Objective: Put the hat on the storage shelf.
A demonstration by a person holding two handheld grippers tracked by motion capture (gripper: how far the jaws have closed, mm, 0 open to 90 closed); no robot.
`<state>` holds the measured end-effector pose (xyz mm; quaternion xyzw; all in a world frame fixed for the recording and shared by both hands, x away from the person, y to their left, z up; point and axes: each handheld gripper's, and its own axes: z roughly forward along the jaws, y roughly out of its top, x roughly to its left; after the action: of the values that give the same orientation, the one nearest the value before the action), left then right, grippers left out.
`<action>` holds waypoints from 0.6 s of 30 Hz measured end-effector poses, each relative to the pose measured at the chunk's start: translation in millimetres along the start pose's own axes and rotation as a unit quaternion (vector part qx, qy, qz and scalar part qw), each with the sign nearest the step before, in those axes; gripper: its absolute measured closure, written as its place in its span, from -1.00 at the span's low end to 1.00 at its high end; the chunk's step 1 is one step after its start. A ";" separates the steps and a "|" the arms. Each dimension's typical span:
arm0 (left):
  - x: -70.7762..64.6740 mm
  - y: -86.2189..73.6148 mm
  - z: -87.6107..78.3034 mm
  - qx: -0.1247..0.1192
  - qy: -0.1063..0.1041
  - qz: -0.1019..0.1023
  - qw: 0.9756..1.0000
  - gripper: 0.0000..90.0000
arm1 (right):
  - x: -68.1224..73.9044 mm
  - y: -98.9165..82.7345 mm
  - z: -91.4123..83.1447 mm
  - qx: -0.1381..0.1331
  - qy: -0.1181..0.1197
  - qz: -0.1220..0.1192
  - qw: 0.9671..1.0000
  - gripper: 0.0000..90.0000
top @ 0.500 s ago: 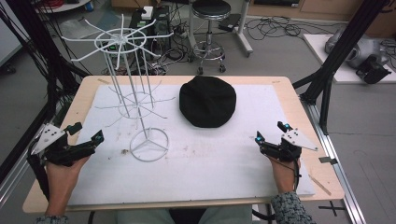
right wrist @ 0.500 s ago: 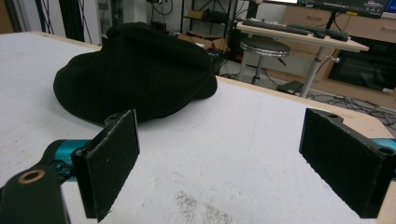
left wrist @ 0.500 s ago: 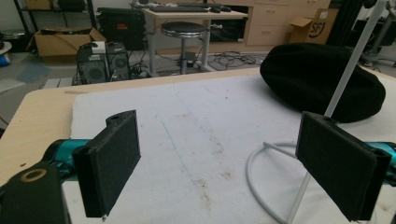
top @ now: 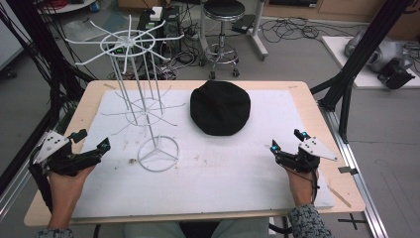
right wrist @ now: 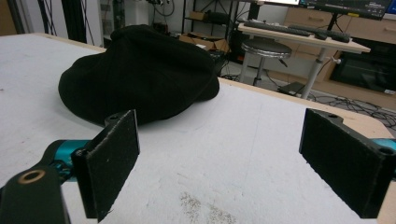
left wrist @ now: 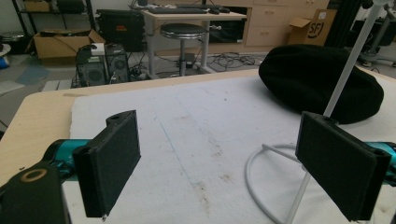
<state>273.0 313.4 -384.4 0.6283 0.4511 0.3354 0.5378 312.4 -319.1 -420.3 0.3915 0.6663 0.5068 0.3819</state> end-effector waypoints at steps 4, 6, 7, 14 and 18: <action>0.5 -0.3 0.2 0.001 -0.001 -0.002 1.000 -0.69 | 0.2 0.0 3.0 0.004 0.000 0.004 1.000 -0.75; 0.2 0.0 0.0 0.000 -0.001 -0.001 1.000 -0.69 | 1.9 0.9 4.1 0.005 0.003 0.004 1.000 -0.75; 0.1 0.2 -0.2 0.000 -0.001 -0.001 1.000 -0.69 | 2.9 1.5 4.3 0.006 0.002 0.005 1.000 -0.75; 0.6 -0.1 -1.1 0.000 0.001 -0.001 1.000 -0.69 | 10.4 10.9 8.7 0.003 0.009 -0.006 1.000 -0.75; 0.6 -0.5 -0.5 0.001 0.000 0.000 1.000 -0.69 | 13.1 15.6 14.6 0.010 0.013 -0.003 1.000 -0.75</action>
<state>272.7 314.2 -384.8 0.6285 0.4516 0.3352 0.5374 322.5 -298.9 -409.4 0.3866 0.6774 0.5045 0.3704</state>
